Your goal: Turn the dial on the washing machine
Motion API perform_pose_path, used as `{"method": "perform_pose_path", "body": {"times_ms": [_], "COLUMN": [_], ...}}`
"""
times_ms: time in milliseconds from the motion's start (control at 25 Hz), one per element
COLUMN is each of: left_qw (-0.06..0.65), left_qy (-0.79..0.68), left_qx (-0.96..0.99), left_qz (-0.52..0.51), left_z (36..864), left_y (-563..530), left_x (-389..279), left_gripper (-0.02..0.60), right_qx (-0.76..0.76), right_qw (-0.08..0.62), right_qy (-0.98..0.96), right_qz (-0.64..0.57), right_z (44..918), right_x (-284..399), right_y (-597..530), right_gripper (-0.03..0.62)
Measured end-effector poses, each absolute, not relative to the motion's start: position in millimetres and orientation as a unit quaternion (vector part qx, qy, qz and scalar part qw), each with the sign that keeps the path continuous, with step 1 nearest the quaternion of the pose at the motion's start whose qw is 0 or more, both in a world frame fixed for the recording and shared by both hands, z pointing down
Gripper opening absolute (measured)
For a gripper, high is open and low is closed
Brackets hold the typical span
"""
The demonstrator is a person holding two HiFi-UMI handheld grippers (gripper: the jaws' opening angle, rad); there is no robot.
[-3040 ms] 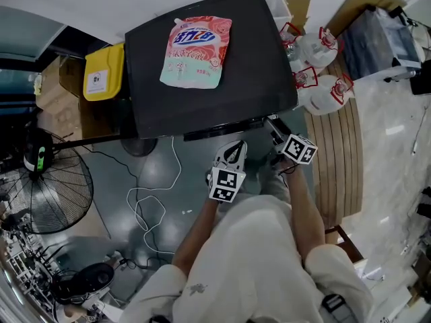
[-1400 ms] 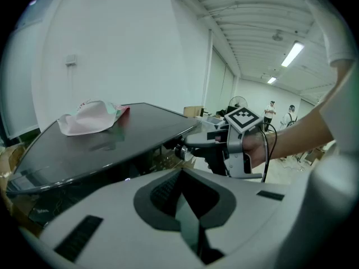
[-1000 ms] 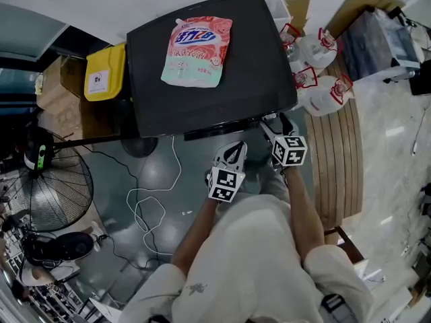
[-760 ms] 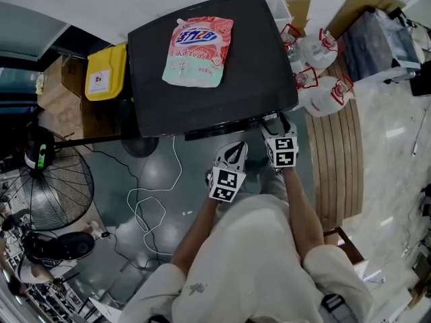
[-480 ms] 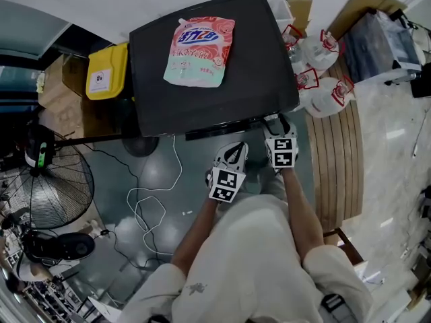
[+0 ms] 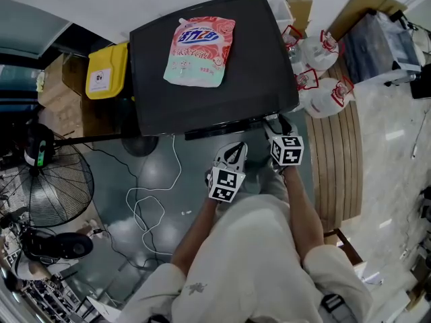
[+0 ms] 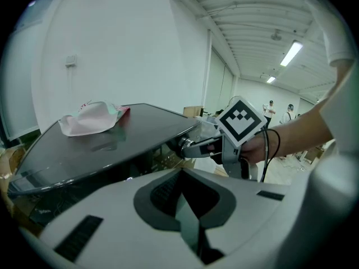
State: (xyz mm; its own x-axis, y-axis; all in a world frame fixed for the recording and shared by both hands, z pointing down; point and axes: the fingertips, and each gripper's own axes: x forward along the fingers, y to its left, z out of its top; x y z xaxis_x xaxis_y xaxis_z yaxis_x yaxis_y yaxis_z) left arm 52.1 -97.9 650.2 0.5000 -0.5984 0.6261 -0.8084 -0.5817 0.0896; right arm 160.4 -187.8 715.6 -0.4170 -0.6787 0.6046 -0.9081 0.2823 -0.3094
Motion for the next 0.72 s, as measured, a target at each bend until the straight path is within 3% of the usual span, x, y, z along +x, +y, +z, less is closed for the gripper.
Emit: {"method": "perform_pose_path", "body": {"times_ms": [720], "left_qw": [0.191], "left_qy": [-0.421], "left_qx": [0.844], "left_qz": [0.271], "left_z": [650.6], "left_y": [-100.3], "left_x": [51.7], "left_gripper": [0.014], "right_qx": [0.484], "right_qw": [0.059], "right_qy": [-0.757], "right_qz": [0.435], "right_z": [715.6], "right_x": [163.2], "right_y": [-189.9], "right_gripper": [0.276]}}
